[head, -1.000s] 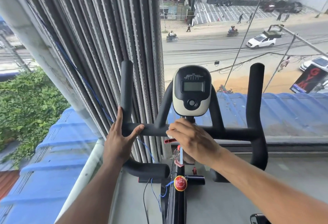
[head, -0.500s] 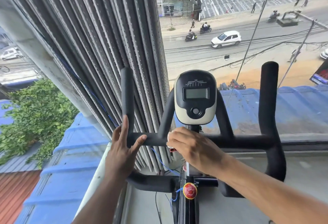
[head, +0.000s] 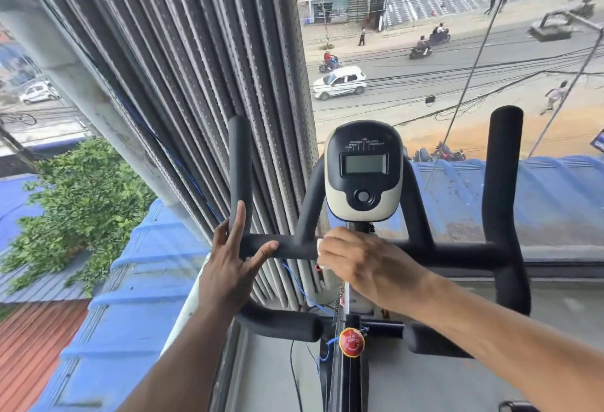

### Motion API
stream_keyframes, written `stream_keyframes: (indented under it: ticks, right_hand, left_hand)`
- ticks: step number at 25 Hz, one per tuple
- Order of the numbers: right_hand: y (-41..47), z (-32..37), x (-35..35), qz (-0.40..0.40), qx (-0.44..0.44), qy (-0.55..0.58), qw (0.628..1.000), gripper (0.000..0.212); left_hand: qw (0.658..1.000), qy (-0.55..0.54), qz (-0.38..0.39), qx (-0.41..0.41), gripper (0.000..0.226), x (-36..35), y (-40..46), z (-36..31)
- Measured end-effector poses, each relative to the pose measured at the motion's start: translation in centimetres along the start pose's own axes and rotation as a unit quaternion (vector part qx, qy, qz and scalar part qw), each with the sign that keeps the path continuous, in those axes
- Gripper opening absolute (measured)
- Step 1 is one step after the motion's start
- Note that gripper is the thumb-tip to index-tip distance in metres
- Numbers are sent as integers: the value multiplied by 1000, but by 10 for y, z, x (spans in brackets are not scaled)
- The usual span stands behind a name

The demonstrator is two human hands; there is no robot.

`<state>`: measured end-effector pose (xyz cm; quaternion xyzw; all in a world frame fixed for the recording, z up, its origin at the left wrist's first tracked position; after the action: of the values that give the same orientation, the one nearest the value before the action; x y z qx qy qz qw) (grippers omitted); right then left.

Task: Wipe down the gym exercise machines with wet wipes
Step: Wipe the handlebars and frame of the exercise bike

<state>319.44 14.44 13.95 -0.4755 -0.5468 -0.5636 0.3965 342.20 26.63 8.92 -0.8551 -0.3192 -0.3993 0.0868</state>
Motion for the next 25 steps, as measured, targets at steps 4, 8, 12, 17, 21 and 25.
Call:
stream_keyframes:
  ticks: [4, 8, 12, 17, 21, 25]
  right_hand:
    - [-5, 0, 16, -7, -24, -15, 1000, 25]
    - [47, 17, 10, -44, 1, 8, 999, 23]
    - [93, 16, -3, -23, 69, 44, 996, 31]
    - [70, 17, -18, -40, 105, 33, 993, 31]
    - [57, 8, -18, -65, 112, 6, 992, 32]
    - [82, 6, -17, -96, 39, -3, 995, 26]
  left_hand:
    - [1000, 1, 10, 12, 89, -2, 2, 5]
    - [1000, -26, 2, 14, 67, -4, 3, 7]
    - [996, -76, -34, 27, 56, -9, 3, 12]
    - [992, -109, -48, 34, 54, -10, 7, 14]
    - [995, -83, -36, 31, 56, -8, 6, 5]
    - [991, -97, -52, 74, 66, -14, -24, 11]
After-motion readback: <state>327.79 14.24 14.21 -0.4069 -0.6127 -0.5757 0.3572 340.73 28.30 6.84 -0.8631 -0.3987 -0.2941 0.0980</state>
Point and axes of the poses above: each hand's wrist, its own y-axis towards the middle knuckle, its own x-axis out of the back of the hand, z = x × y, the point moved 2 cm from there along y, towards the middle knuckle, and after that the axes turned 3 degrees about -y, right-handed, at the moved point
